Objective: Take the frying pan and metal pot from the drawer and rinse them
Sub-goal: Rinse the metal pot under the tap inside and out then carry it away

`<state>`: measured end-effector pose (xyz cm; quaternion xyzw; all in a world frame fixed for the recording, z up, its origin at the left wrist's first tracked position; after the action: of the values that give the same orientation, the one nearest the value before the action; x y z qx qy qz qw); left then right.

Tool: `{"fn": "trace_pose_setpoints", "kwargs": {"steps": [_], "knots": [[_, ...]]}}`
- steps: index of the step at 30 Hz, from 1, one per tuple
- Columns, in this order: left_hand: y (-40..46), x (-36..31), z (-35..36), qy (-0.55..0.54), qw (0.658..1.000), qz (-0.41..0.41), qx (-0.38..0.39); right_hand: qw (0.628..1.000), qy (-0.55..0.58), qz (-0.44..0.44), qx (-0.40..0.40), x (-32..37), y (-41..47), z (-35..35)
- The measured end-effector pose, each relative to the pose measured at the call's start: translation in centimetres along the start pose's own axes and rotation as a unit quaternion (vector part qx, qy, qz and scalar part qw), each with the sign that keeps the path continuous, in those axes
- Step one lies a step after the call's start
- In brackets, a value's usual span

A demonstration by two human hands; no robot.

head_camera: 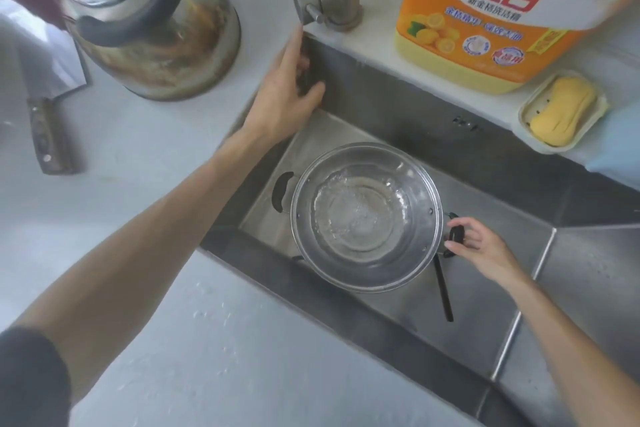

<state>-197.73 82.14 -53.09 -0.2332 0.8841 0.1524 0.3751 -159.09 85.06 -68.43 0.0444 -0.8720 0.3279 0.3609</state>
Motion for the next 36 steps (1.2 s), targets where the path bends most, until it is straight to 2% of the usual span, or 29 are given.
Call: {"fn": "trace_pose_setpoints", "kwargs": {"steps": [2, 3, 6, 8, 10, 13, 18, 21, 23, 26, 29, 31, 33, 36], "knots": [[-3.5, 3.1, 1.2, 0.037, 0.996, -0.019, 0.078, 1.0, -0.008, -0.003, 0.012, 0.2, 0.1, 0.0], [-5.3, 4.5, 1.9, 0.078, 0.986, -0.031, 0.142, 1.0, -0.013, -0.003, 0.016, 0.2, 0.4, -0.1], [-9.0, 8.5, 3.5, 0.188, 0.922, -0.127, 0.313, 1.0, -0.007, -0.007, 0.022, 0.5, 0.6, -0.2], [-10.3, 9.7, 4.2, 0.208, 0.888, -0.161, 0.376, 0.999, -0.015, -0.006, 0.037, 0.6, 0.7, 0.1], [-11.3, 10.3, 5.1, 0.193, 0.883, -0.154, 0.399, 0.998, -0.027, 0.005, 0.054, 0.5, 0.7, 0.7], [-11.3, 11.2, 5.8, 0.183, 0.899, -0.148, 0.37, 0.998, -0.025, 0.016, 0.056, 0.5, 0.6, 0.4], [-11.2, 10.0, 4.5, 0.183, 0.923, -0.105, 0.321, 0.999, -0.028, -0.017, -0.002, 1.6, -1.5, -1.3], [-11.4, 8.0, 2.0, 0.15, 0.952, -0.074, 0.256, 0.997, -0.015, -0.066, -0.049, 2.7, -4.3, -3.0], [-11.7, 6.3, 0.2, 0.159, 0.965, -0.012, 0.21, 0.984, -0.036, -0.138, -0.112, 4.5, -6.6, -4.7], [-11.8, 3.6, -2.2, 0.173, 0.972, 0.09, 0.131, 0.935, -0.119, -0.251, -0.222, 7.3, -10.0, -7.2], [-11.8, 0.5, -4.1, 0.184, 0.964, 0.178, 0.065, 0.887, -0.141, -0.312, -0.308, 8.7, -12.8, -9.6], [-11.9, -1.5, -5.7, 0.186, 0.961, 0.206, 0.006, 0.846, -0.152, -0.373, -0.349, 10.2, -15.1, -11.1], [-12.2, -3.7, -7.4, 0.188, 0.956, 0.22, -0.05, 0.784, -0.187, -0.439, -0.398, 12.0, -18.1, -12.7], [-12.4, -7.2, -9.4, 0.169, 0.952, 0.23, -0.109, 0.718, -0.243, -0.476, -0.445, 14.6, -21.7, -14.7]]}}
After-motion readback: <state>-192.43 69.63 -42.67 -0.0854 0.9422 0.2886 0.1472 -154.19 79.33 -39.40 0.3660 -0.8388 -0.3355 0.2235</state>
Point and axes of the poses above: each hand's wrist, its own y-axis towards the middle knuckle, its own z-axis out of the palm, x = y × z, the point moved 8 cm from there along y, towards the middle knuckle, and after that the axes turned 9 degrees about -x, right-handed, at the moved point
